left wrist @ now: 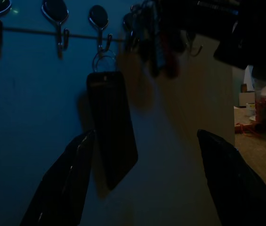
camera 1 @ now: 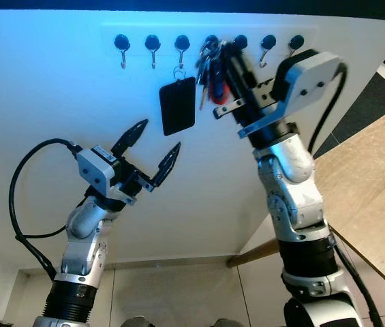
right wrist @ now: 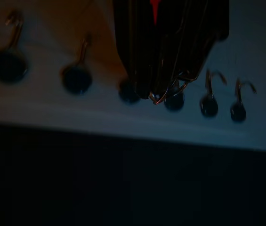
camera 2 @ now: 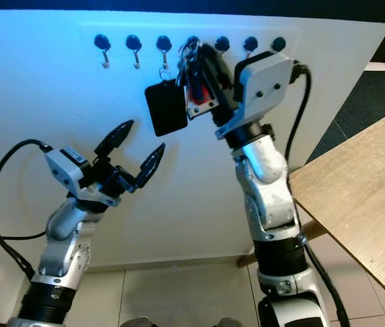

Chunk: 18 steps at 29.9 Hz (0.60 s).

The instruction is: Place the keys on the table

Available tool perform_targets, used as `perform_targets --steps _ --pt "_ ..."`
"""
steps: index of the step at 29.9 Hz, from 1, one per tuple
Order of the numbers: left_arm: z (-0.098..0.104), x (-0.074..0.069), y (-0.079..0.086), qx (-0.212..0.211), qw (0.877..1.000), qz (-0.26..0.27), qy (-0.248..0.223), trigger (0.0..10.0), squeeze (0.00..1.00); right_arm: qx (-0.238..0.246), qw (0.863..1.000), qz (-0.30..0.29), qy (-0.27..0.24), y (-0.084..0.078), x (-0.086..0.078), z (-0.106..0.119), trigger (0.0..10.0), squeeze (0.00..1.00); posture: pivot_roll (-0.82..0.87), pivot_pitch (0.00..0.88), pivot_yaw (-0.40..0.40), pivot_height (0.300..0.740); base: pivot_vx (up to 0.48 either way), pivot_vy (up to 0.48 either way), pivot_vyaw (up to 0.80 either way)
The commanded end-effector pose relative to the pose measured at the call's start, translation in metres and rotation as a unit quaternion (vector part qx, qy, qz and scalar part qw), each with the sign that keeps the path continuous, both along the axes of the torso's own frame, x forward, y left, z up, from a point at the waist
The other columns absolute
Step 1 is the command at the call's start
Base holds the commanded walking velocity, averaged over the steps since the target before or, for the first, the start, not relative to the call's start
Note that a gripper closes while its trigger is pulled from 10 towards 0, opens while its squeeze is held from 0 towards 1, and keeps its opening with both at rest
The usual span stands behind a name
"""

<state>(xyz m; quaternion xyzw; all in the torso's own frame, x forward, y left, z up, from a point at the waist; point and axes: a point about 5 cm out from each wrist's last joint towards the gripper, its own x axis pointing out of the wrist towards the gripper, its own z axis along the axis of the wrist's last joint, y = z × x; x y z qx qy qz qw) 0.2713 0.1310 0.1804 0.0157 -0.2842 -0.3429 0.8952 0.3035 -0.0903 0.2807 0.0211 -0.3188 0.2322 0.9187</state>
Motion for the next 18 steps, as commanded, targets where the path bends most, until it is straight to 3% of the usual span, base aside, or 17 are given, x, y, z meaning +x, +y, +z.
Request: perform_targets --steps 1,10,13,15,18 --pt "-0.003 -0.002 -0.002 0.008 1.000 -0.008 0.006 10.0 0.00 -0.001 1.000 0.002 0.008 -0.003 -0.001 -0.005 0.0 0.00 0.04 0.068 -0.030 0.740 0.000 0.000 0.00" --pt "-0.002 -0.001 -0.002 0.007 1.000 -0.007 0.004 10.0 0.00 -0.003 1.000 0.021 -0.010 0.001 -0.011 -0.007 0.0 0.00 0.04 0.068 -0.026 0.740 0.000 0.000 0.00" --pt "-0.002 0.000 -0.002 0.005 1.000 -0.005 0.003 10.0 0.00 0.002 0.999 0.017 -0.030 0.003 -0.010 -0.002 0.0 0.00 0.03 0.066 -0.025 0.740 0.000 0.000 0.00" --pt "-0.001 0.001 -0.002 0.003 1.000 -0.004 0.003 10.0 0.00 0.017 0.998 0.024 -0.062 0.007 -0.009 0.014 0.0 0.00 0.04 0.065 -0.028 0.740 0.000 0.000 0.00" --pt "-0.002 0.000 -0.002 0.003 1.000 -0.005 0.003 10.0 0.00 0.000 0.997 0.054 -0.059 0.016 -0.010 0.013 0.0 0.00 0.04 0.063 -0.032 0.740 0.000 0.000 0.00"
